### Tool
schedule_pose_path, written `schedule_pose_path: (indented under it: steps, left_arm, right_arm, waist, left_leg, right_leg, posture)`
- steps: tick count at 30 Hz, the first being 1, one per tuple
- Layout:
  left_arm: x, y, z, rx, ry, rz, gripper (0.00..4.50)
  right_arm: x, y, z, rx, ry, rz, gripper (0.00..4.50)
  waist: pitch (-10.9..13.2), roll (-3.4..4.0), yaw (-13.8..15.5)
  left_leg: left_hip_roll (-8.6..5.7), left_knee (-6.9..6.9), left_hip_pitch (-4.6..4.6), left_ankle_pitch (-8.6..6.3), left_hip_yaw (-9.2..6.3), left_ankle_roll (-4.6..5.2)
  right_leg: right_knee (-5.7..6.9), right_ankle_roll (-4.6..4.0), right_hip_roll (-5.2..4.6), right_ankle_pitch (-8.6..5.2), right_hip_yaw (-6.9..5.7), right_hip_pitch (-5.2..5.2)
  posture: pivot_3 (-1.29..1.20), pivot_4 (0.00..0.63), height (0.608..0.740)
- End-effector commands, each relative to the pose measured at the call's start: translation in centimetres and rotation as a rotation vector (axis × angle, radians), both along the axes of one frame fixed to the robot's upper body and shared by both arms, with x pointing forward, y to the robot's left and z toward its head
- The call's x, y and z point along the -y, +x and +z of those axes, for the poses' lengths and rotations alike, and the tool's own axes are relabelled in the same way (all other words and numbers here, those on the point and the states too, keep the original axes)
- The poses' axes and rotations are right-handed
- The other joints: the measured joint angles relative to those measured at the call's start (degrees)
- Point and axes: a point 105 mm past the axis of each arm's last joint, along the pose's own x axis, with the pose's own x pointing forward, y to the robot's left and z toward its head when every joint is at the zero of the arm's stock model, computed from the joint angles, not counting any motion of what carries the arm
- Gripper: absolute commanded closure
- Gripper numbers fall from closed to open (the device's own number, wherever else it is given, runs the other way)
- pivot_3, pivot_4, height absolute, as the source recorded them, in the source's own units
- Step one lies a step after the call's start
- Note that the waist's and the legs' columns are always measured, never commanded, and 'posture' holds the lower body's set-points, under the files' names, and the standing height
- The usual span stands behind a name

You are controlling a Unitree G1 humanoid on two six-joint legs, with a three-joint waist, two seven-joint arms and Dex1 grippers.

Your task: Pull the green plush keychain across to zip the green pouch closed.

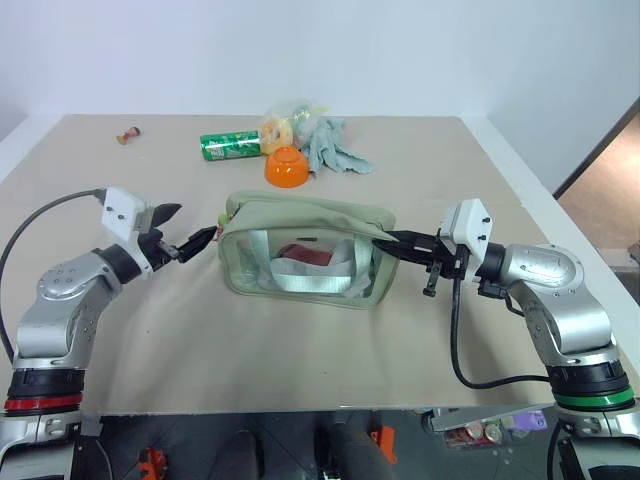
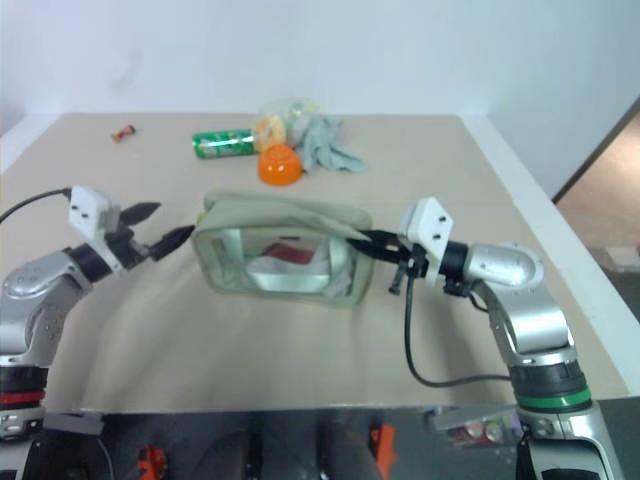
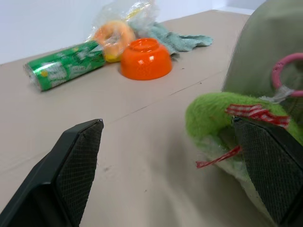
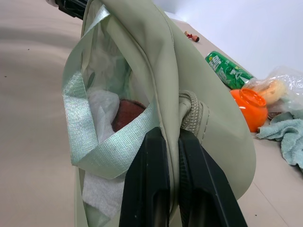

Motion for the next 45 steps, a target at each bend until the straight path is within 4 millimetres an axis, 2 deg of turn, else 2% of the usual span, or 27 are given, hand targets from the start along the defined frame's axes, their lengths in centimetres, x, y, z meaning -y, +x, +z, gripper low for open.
schedule_pose_path:
  steps: [1, 10, 11, 13, 16, 17, 20, 22, 24, 33, 38, 43, 44, 45]
  left_arm:
    - [0.9, 0.3, 1.0, 0.044, 0.01, -0.08, 0.0]
    - [1.0, 1.8, 0.4, 0.013, 0.026, -0.135, 0.0]
    - [1.1, 1.9, 0.4, 0.014, 0.026, -0.143, 0.4]
    - [1.2, 2.0, 0.4, 0.017, 0.026, -0.159, 0.78]
    - [1.3, 2.1, 0.2, 0.014, 0.03, -0.177, 1.77]
    - [1.3, 2.2, 0.2, 0.014, 0.03, -0.181, 2.25]
    - [1.2, 2.2, 0.2, 0.014, 0.03, -0.187, 3.14]
    - [1.2, 2.2, 0.2, 0.012, 0.033, -0.191, 3.99]
    - [1.2, 2.2, 0.2, 0.013, 0.033, -0.193, 4.48]
    - [0.6, 1.9, 1.7, 0.058, -0.001, -0.176, 4.48]
    - [0.0, 1.7, 1.2, 0.048, 0.029, -0.146, 4.48]
    - [0.3, 1.0, 0.9, 0.0, 0.026, -0.181, 4.48]
    - [0.3, 1.0, 0.9, -0.003, 0.03, -0.181, 4.0]
    - [0.3, 1.0, 0.9, -0.003, 0.038, -0.184, 3.77]
  right_arm:
    - [0.3, -0.2, 0.3, 0.025, -0.024, -0.011, 4.47]
    - [0.3, -0.4, 0.4, 0.036, -0.031, -0.016, 4.47]
    - [0.3, -0.4, 0.4, 0.036, -0.032, -0.017, 4.5]
    - [0.4, -0.4, 0.4, 0.038, -0.033, -0.018, 4.5]
    - [0.4, -0.4, 0.5, 0.041, -0.039, -0.022, 4.5]
    - [0.4, -0.4, 0.5, 0.042, -0.039, -0.024, 4.5]
    - [0.5, -0.5, 0.5, 0.042, -0.041, -0.027, 4.5]
    - [0.5, -0.5, 0.5, 0.042, -0.044, -0.029, 4.5]
    - [0.5, -0.5, 0.5, 0.042, -0.047, -0.03, 4.5]
    - [0.5, -0.4, 0.5, 0.043, -0.05, -0.033, 4.5]
    - [0.4, -0.4, 0.5, 0.04, -0.051, -0.032, 4.5]
    - [0.3, -0.3, 0.5, 0.041, -0.055, -0.027, 4.5]
    - [0.3, -0.3, 0.5, 0.042, -0.055, -0.027, 4.5]
    - [0.3, -0.3, 0.5, 0.043, -0.056, -0.027, 4.5]
  waist:
    - [0.0, 0.0, 0.0]
    - [0.0, -0.01, 0.0]
    - [0.0, -0.01, 0.0]
    - [0.0, -0.01, 0.0]
    - [0.0, -0.01, 0.0]
    - [0.0, -0.01, 0.0]
    - [0.0, -0.01, 0.0]
    - [0.0, -0.01, 0.0]
    - [0.0, -0.01, 0.0]
    - [0.0, -0.01, 0.0]
    - [0.0, -0.01, 0.0]
    - [0.0, -0.01, 0.0]
    - [0.0, -0.01, 0.0]
    - [0.0, -0.01, 0.0]
  left_leg:
    - [0.0, 0.0, 0.0, 0.0, 0.01, 0.0]
    - [-0.04, 0.02, 0.0, 0.0, 0.02, 0.0]
    - [-0.04, 0.02, 0.0, 0.0, 0.01, 0.0]
    - [-0.04, 0.02, -0.01, 0.0, 0.01, 0.0]
    - [-0.05, 0.02, -0.02, 0.0, 0.02, 0.0]
    - [-0.05, 0.02, -0.02, 0.0, 0.02, 0.0]
    - [-0.04, 0.02, -0.02, 0.0, 0.01, 0.0]
    - [-0.04, 0.02, -0.02, 0.0, 0.01, 0.0]
    - [-0.04, 0.02, -0.02, 0.0, 0.01, 0.0]
    - [-0.04, 0.02, -0.02, 0.0, 0.01, 0.0]
    - [-0.04, 0.02, -0.03, 0.0, 0.0, 0.0]
    - [-0.03, 0.02, -0.03, 0.0, 0.0, 0.0]
    - [-0.02, 0.02, -0.03, 0.0, 0.0, 0.0]
    - [-0.02, 0.02, -0.03, 0.0, 0.0, 0.0]
  right_leg:
    - [0.0, 0.0, 0.0, 0.0, 0.01, 0.0]
    - [0.0, 0.02, 0.01, 0.01, 0.01, 0.01]
    - [0.0, 0.02, 0.0, 0.01, 0.0, 0.01]
    - [0.0, 0.02, 0.0, 0.01, -0.01, 0.01]
    - [0.0, 0.02, 0.01, 0.01, -0.01, 0.01]
    - [0.0, 0.02, 0.0, 0.01, 0.0, 0.01]
    - [0.0, 0.02, 0.0, 0.01, 0.0, 0.01]
    - [0.0, 0.03, 0.01, 0.01, -0.01, 0.01]
    - [0.0, 0.02, 0.0, 0.01, -0.01, 0.0]
    - [0.0, 0.03, -0.03, 0.01, 0.0, 0.01]
    - [0.0, 0.03, -0.04, 0.01, -0.01, 0.01]
    - [0.0, 0.03, -0.04, 0.01, -0.01, 0.01]
    - [0.0, 0.03, -0.04, 0.01, -0.01, 0.0]
    - [0.0, 0.03, -0.04, 0.02, -0.02, 0.0]
  posture:
    - [0.0, 0.15, 0.74]
    - [0.0, 0.15, 0.74]
    - [0.0, 0.15, 0.74]
    - [0.0, 0.15, 0.74]
    - [0.0, 0.15, 0.74]
    - [0.0, 0.15, 0.74]
    - [0.0, 0.15, 0.74]
    - [0.0, 0.15, 0.74]
    - [0.0, 0.15, 0.74]
    - [0.0, 0.15, 0.74]
    - [0.0, 0.15, 0.74]
    - [0.0, 0.15, 0.74]
    - [0.0, 0.15, 0.74]
    - [0.0, 0.15, 0.74]
